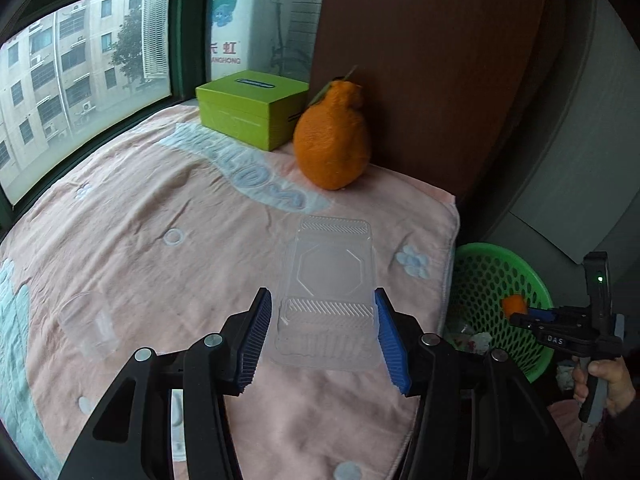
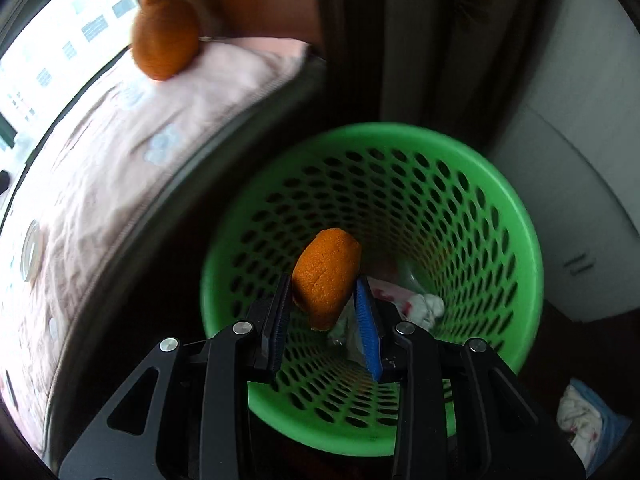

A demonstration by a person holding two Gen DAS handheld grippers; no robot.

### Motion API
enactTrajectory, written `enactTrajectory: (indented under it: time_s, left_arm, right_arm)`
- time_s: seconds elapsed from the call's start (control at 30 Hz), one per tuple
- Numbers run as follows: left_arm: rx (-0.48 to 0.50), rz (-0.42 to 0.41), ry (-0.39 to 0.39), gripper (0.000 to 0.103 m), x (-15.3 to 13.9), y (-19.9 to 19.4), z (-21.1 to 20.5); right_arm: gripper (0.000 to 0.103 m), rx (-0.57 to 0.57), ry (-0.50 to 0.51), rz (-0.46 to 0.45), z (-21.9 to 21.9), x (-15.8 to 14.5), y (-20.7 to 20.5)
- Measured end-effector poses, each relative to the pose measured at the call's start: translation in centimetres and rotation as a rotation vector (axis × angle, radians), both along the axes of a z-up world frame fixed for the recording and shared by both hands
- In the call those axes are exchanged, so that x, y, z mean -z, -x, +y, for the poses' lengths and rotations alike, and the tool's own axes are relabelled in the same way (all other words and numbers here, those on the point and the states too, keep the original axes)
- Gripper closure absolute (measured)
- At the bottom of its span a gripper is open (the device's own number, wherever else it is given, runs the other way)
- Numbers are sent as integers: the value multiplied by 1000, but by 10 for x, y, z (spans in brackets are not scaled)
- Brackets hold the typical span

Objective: Collect trash
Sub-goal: 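Drop the orange piece into the basket with the right gripper while the left gripper drops the clamshell box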

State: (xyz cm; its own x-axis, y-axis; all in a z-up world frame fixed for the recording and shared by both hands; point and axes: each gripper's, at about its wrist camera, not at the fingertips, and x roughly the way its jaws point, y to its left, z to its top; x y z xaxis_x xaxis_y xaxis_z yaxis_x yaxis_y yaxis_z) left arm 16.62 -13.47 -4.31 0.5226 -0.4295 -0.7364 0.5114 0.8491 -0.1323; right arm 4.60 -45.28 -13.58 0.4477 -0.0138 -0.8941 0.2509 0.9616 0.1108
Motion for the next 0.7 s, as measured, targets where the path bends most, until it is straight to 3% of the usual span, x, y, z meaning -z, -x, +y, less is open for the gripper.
enactTrajectory:
  time_s: [0.33, 0.5, 0.7]
  left_arm:
    - [135, 27, -6, 53, 8, 27, -78]
    - [192, 52, -21, 53, 21, 37, -111]
    - [253, 88, -49, 53, 39, 48, -150]
  right_arm:
    - [67, 85, -13, -5, -38, 6, 20]
    - [66, 93, -20, -50, -46, -9, 30]
    - [56, 98, 5, -125, -48, -34, 48]
